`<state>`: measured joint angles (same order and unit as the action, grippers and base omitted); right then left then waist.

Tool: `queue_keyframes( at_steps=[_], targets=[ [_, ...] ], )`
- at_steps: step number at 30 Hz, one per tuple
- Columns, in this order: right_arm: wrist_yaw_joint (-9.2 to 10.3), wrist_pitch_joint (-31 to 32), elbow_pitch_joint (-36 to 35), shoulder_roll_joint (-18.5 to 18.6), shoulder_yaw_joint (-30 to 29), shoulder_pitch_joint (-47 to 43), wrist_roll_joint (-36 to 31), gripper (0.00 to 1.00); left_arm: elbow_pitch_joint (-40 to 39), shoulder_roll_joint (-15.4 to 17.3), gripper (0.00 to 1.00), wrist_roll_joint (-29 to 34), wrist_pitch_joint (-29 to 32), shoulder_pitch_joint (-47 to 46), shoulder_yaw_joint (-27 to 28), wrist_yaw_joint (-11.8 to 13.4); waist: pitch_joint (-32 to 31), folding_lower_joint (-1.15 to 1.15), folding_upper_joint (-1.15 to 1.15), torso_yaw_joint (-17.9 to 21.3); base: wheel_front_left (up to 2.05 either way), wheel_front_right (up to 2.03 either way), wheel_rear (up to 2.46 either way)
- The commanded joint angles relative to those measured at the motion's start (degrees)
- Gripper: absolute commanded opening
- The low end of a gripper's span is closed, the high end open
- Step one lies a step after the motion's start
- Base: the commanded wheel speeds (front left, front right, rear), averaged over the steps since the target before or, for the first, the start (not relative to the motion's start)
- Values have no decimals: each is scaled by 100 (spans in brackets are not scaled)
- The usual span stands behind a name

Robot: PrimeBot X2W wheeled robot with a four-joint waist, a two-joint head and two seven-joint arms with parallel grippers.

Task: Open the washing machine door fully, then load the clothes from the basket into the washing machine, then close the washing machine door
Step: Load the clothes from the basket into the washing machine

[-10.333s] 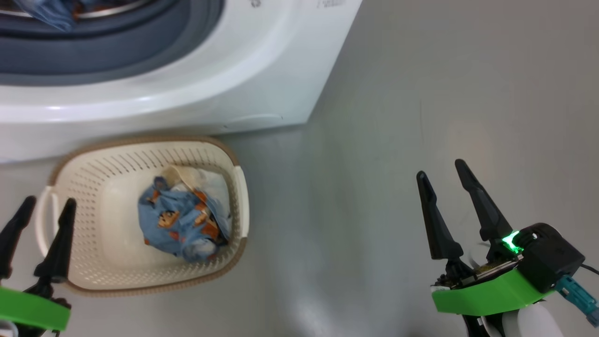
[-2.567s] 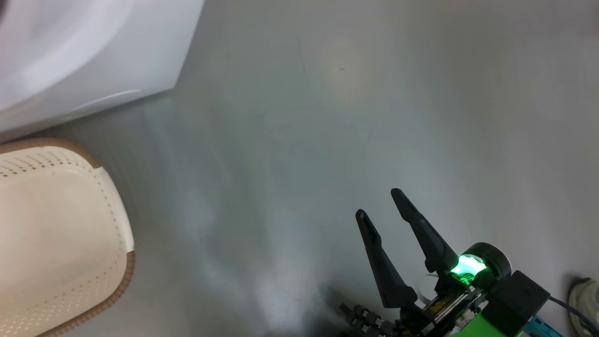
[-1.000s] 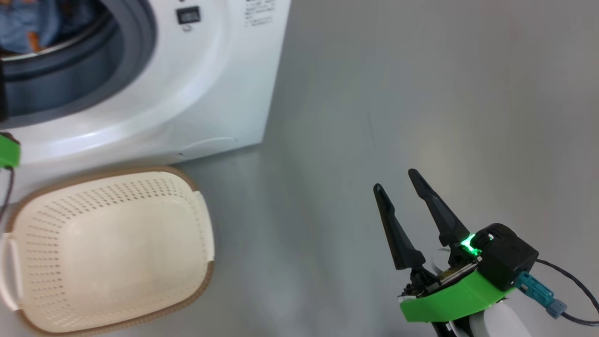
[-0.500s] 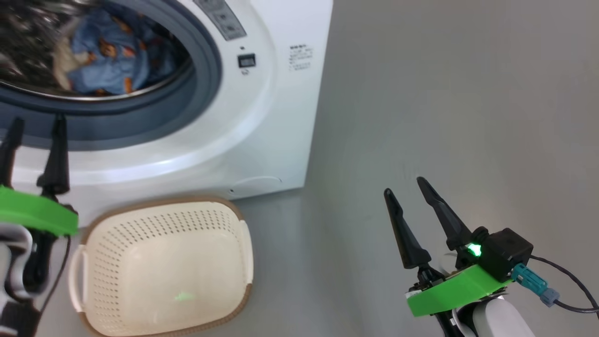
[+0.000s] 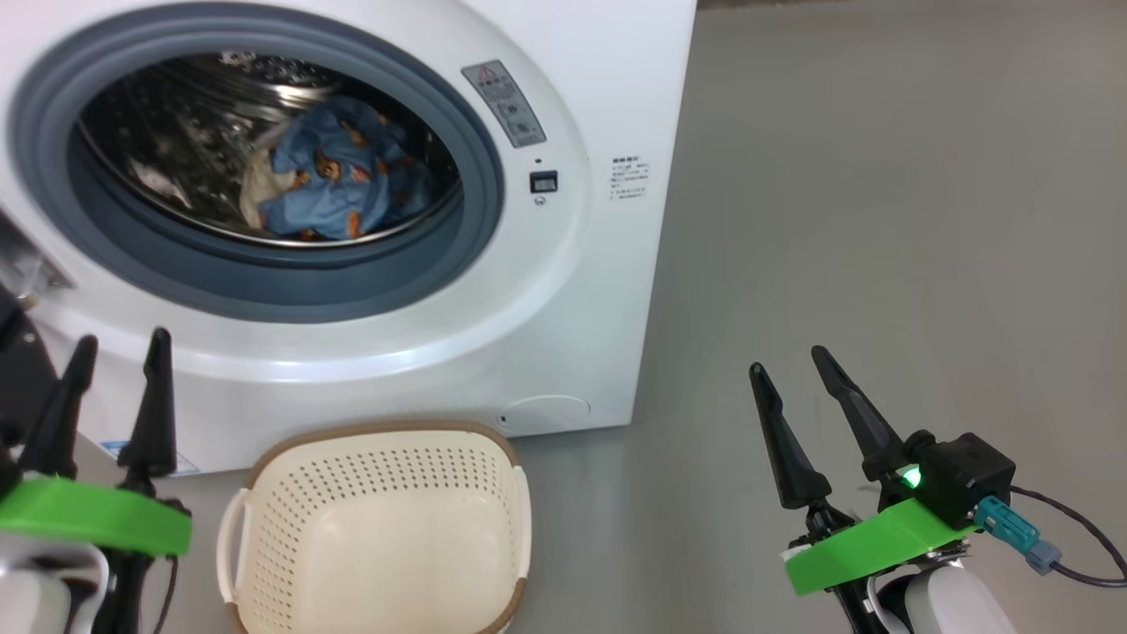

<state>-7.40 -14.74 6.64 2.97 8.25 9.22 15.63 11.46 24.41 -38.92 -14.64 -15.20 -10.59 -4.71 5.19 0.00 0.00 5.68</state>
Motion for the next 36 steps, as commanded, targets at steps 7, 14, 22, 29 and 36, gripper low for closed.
queue_keyframes(
  at_steps=[7, 14, 22, 29, 36],
  targets=[
    [-9, -26, -157, -10, 58, -80, -142, 100, -714, 0, 100, 300, -35, 697, 704, 62, -309, 0, 0, -168, 0, 0, 0],
    [-9, -26, -195, -10, 20, -181, -216, 100, -971, -197, 100, 465, -36, 1186, 967, 66, -425, 0, 0, -235, 0, 0, 0],
    [-9, -26, -261, -10, -5, -330, -347, 100, -1108, -438, 100, 638, -36, 1696, 1315, 26, -485, 0, 0, -221, 0, 0, 0],
    [-9, -26, -309, -10, -54, -366, -399, 100, -1121, -559, 100, 728, -36, 1847, 1403, -65, -473, 0, 0, -217, 0, 0, 0],
    [-9, -26, -294, -10, -66, -341, -427, 100, -1050, -564, 100, 899, -36, 1896, 1420, -109, -482, 0, 0, -244, 0, 0, 0]
  ],
)
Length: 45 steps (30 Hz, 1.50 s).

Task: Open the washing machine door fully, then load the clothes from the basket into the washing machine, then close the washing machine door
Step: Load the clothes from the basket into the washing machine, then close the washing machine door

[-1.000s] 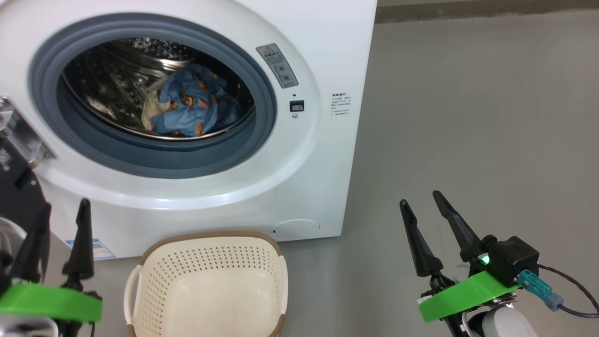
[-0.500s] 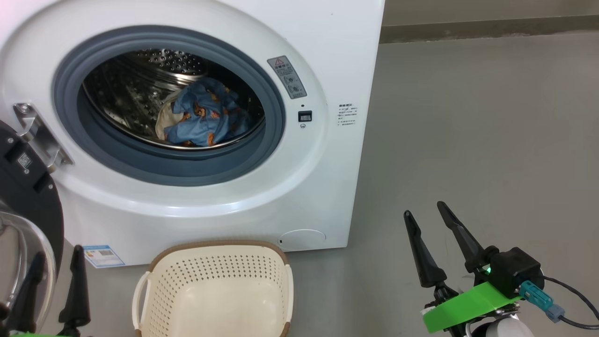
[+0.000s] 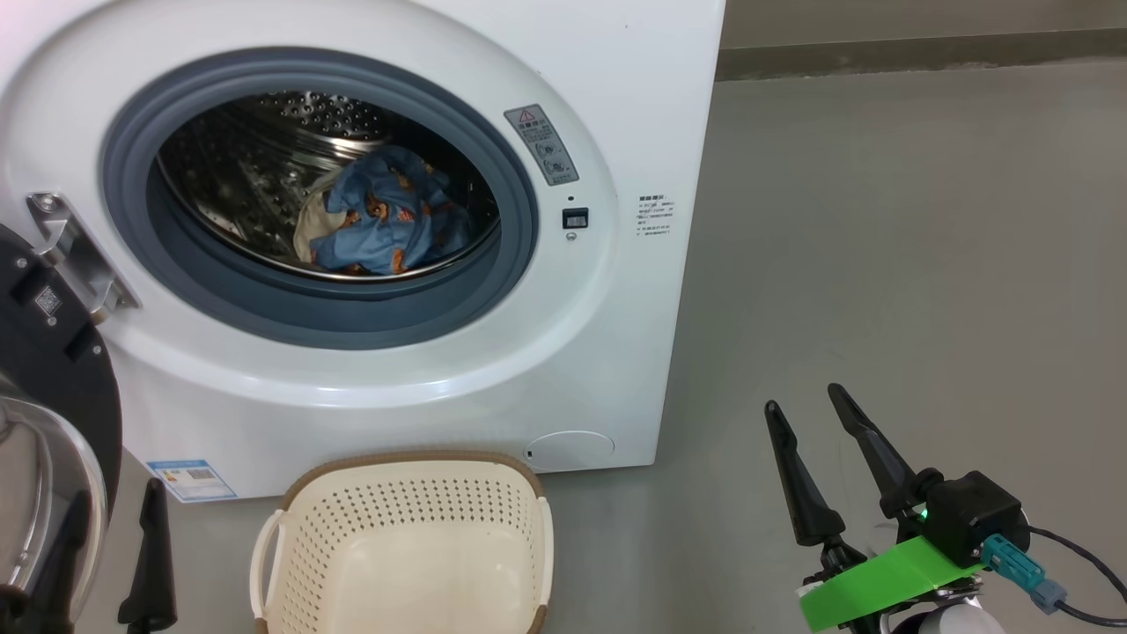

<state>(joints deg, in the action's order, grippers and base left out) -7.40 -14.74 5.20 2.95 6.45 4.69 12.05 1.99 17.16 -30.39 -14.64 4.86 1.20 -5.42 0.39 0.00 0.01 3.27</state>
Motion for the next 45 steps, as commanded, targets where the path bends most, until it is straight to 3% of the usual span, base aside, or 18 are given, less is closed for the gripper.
queue_keyframes(
  at_steps=[1, 45],
  targets=[
    [-9, -26, -149, -7, 112, 112, -68, 100, -103, 167, 100, 62, -36, -104, 240, -40, -3, 0, -1, -5, 0, 0, 0],
    [-9, -26, -114, -7, 136, 94, -25, 100, -165, 206, 100, -28, -23, -31, 187, -17, -5, 0, -1, 31, 0, 0, 0]
  ],
)
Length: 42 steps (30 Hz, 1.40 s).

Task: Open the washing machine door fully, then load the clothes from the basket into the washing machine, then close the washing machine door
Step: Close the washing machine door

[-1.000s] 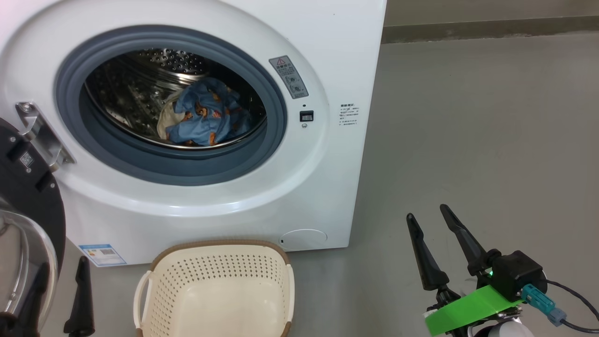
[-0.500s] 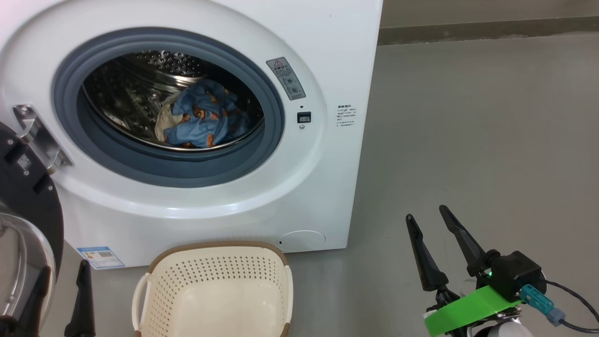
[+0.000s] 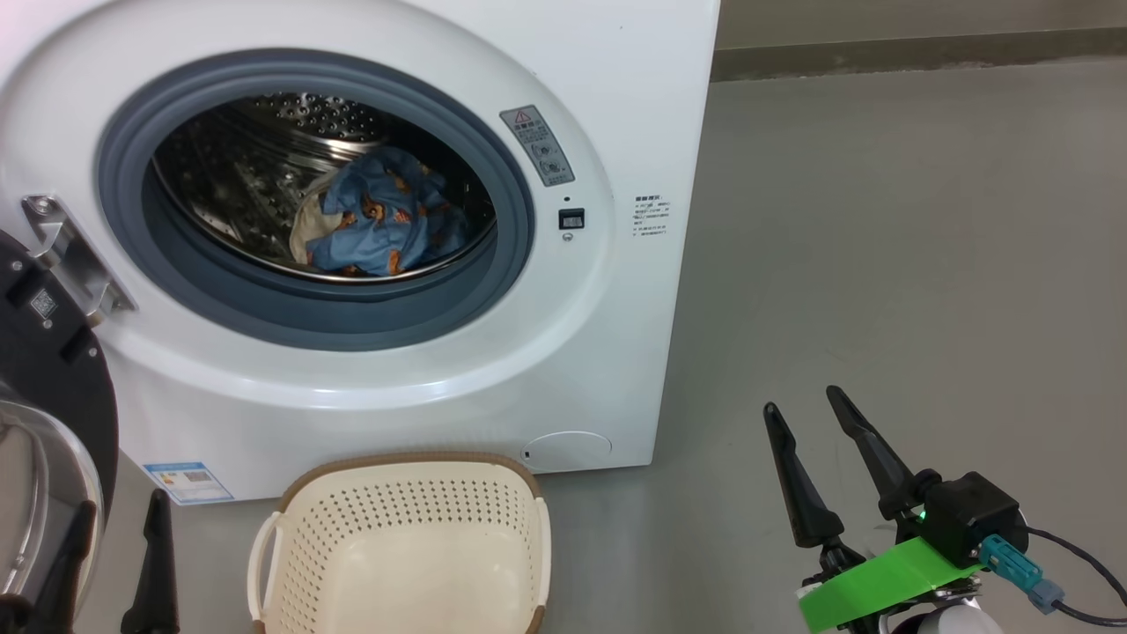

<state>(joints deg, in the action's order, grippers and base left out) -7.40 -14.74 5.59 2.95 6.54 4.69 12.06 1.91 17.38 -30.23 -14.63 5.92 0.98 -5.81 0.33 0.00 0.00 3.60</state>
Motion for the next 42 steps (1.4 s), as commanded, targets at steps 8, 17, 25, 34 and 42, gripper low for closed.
queue_keyframes(
  at_steps=[8, 17, 25, 34, 42],
  targets=[
    [-9, -26, -153, -7, 111, 81, -5, 100, -175, 193, 100, -88, -26, -130, 195, 15, -5, 0, 0, -23, -76, 72, 4],
    [-9, -26, -160, -7, 88, 86, -2, 100, -162, 193, 100, -100, -28, -137, 209, 27, -6, 0, 0, -42, -194, 183, 12],
    [-9, -26, -152, -7, 74, 92, 0, 100, -123, 219, 100, -109, -27, -145, 194, 35, -12, 0, 0, -45, -147, 147, 0],
    [-9, -26, -134, -7, 63, 106, -7, 100, -84, 212, 100, -104, -30, -174, 190, 33, -19, 0, 0, -54, -35, 35, 0],
    [-9, -26, -120, -7, 52, 93, 1, 100, -53, 189, 100, -67, -32, -186, 185, 34, -44, 0, 0, -69, 0, 0, 0]
  ],
)
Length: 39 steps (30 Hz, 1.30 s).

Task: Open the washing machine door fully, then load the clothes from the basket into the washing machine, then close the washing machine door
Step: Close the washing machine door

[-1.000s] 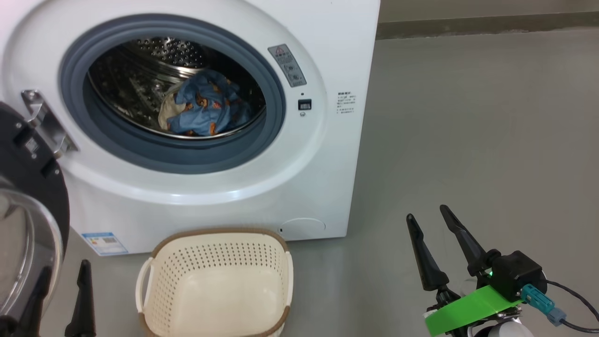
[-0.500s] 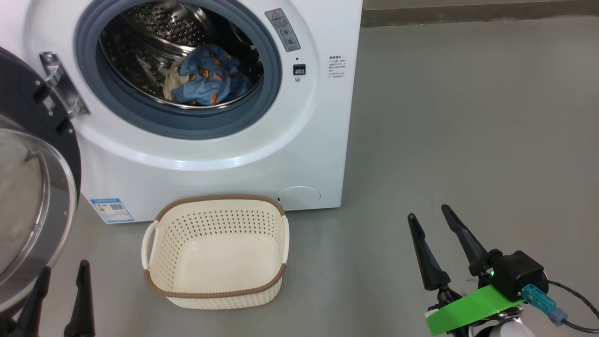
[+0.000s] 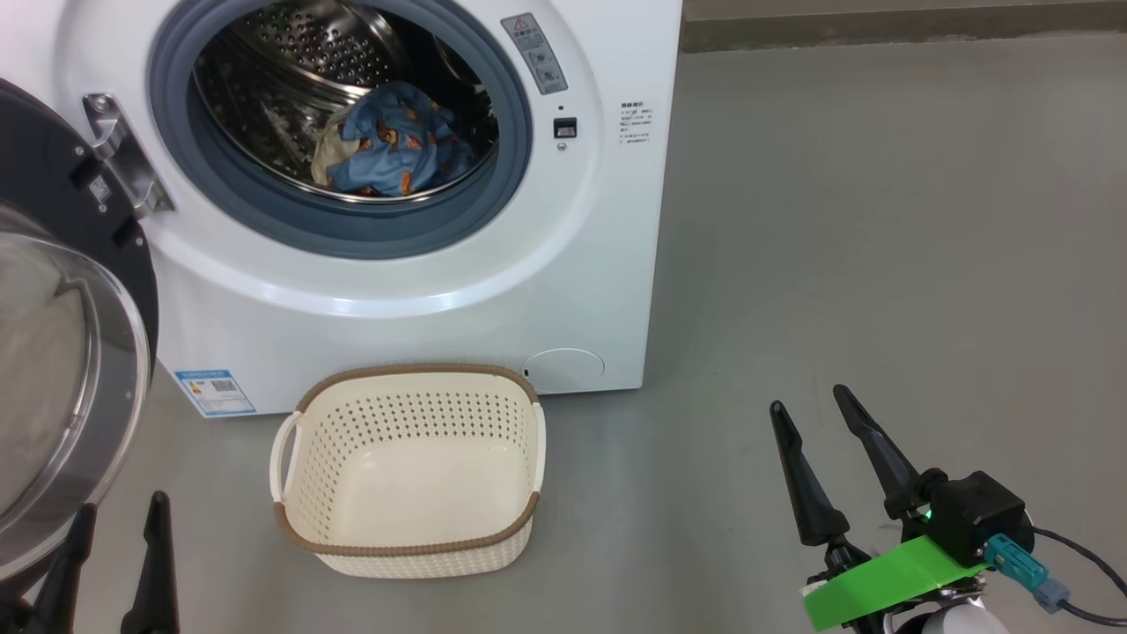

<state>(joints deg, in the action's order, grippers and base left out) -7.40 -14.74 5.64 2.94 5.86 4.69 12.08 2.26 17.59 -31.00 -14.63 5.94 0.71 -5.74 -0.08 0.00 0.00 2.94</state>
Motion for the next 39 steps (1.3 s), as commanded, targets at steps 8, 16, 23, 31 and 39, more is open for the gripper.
queue_keyframes(
  at_steps=[8, 16, 23, 31, 39],
  targets=[
    [-9, -26, -131, -6, 129, 88, -1, 100, -87, 156, 100, 27, -34, -199, 211, 19, 4, 0, 0, -30, 0, 0, 0],
    [-9, -26, -131, -6, 126, 90, -3, 100, -37, 152, 100, 27, -35, -224, 231, 26, 12, 0, 0, -90, 0, 0, 0],
    [-9, -26, -126, -6, 94, 55, -19, 100, 4, 137, 100, 28, -35, -246, 231, 36, 6, 0, 0, -207, 0, 0, 0],
    [-9, -26, -76, -6, 117, 80, -22, 100, 70, 125, 100, 67, -36, -287, 223, 79, -13, 0, 0, -541, 0, 0, 0],
    [-9, -26, 46, -6, 178, 119, -11, 100, 112, 67, 100, 109, -36, -319, 234, 156, -75, 0, 0, -1067, 0, 0, 0]
  ],
)
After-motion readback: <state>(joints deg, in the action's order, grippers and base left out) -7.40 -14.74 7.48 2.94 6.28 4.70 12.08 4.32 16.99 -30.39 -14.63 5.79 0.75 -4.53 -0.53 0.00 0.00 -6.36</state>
